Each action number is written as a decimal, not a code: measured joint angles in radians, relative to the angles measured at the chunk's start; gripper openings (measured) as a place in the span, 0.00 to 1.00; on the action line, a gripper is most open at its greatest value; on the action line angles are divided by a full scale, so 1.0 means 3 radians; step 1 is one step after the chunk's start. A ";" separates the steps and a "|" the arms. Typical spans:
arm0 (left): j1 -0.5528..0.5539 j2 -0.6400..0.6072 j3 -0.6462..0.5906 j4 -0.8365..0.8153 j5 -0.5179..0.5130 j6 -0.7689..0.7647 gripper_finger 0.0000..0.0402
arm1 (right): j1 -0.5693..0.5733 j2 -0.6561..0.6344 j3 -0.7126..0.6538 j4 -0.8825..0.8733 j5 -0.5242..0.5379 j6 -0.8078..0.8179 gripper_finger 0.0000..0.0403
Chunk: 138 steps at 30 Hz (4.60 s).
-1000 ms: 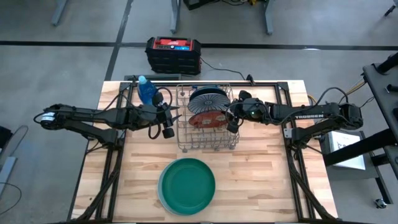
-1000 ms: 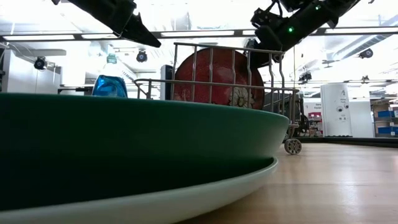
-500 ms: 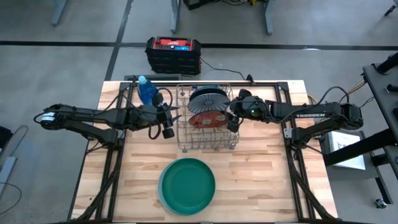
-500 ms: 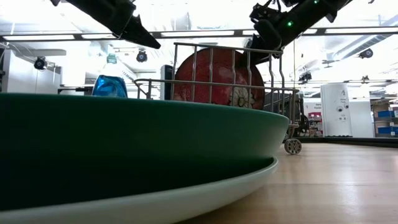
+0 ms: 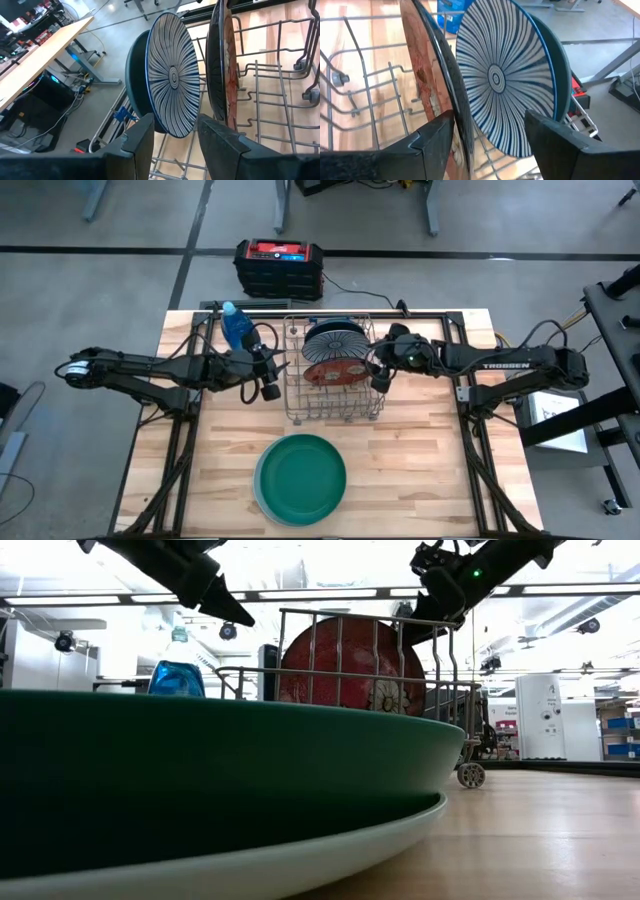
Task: Sort dishes
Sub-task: Put the red flowered plate into the gray dishwasher rack, then put the green plate into the gray dishwasher rack
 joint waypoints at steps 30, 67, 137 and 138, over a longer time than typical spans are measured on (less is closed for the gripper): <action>-0.0570 -0.0011 0.0507 -0.1251 0.0773 -0.0834 0.35 | 0.0003 -0.1346 0.0001 -0.1645 -0.1001 0.1328 0.55; -0.2321 0.0453 0.0121 -0.1412 0.1049 -0.2721 0.35 | 0.2403 0.0352 -0.0719 0.0427 0.0051 0.4332 0.51; -0.2799 0.1061 0.0618 -0.1371 0.0790 -0.2606 0.29 | 0.2271 0.2042 0.1520 -0.0528 0.0855 0.3462 0.00; -0.2870 0.1036 0.0711 -0.1430 0.0694 -0.2554 0.29 | 0.2300 0.1965 0.1520 -0.0535 0.0899 0.3333 0.00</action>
